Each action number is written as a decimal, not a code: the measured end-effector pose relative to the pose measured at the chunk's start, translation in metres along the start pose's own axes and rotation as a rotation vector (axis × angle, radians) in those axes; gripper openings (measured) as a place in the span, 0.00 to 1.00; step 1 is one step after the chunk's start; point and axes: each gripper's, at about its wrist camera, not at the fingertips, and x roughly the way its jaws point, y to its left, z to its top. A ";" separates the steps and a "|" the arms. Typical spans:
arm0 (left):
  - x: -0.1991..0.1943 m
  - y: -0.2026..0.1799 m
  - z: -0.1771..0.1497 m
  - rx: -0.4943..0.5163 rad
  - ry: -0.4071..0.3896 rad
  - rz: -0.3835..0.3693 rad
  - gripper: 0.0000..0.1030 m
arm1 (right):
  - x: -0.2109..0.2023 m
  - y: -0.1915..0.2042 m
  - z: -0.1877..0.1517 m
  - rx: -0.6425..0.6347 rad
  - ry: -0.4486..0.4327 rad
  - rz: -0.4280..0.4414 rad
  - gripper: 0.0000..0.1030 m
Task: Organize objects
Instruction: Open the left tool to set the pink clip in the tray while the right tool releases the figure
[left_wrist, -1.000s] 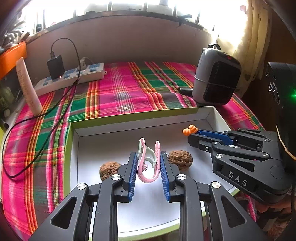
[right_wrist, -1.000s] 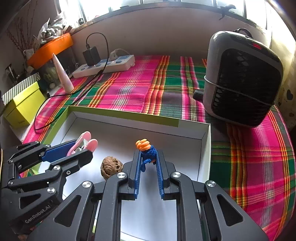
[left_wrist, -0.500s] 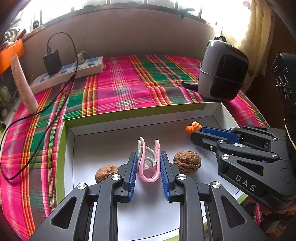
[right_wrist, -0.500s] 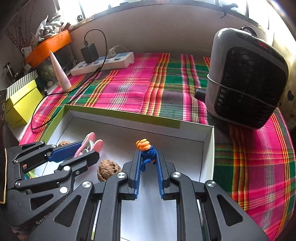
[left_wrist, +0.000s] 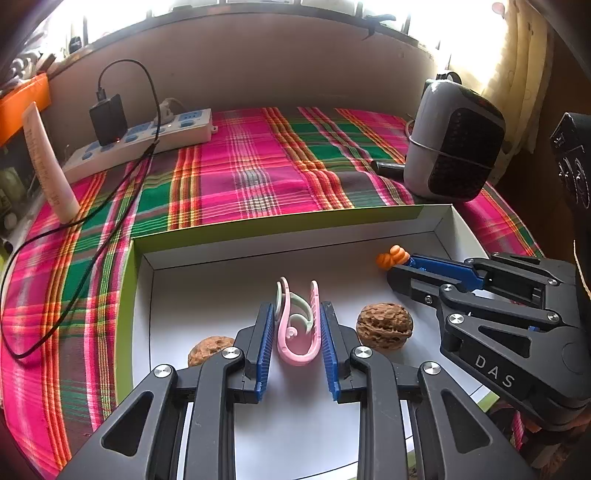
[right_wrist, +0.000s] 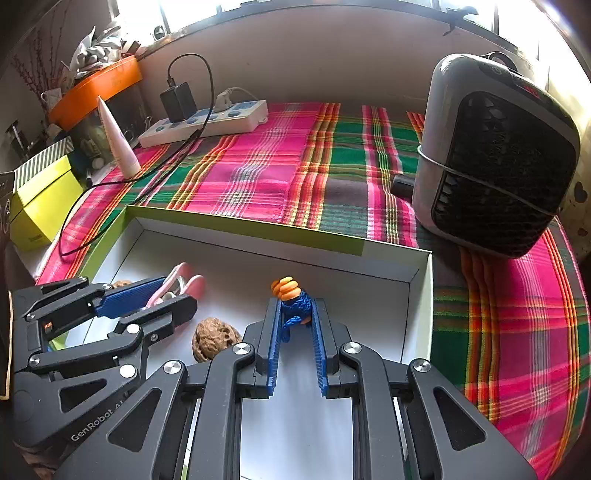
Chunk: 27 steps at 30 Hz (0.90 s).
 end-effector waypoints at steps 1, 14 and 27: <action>0.000 0.000 0.000 0.000 0.001 0.002 0.23 | 0.000 0.000 0.000 0.000 -0.001 -0.001 0.17; -0.010 -0.002 0.000 0.005 -0.016 0.000 0.33 | -0.005 0.005 -0.001 0.000 -0.012 0.010 0.32; -0.030 -0.004 -0.007 0.003 -0.046 0.014 0.34 | -0.022 -0.004 -0.006 0.051 -0.041 -0.008 0.42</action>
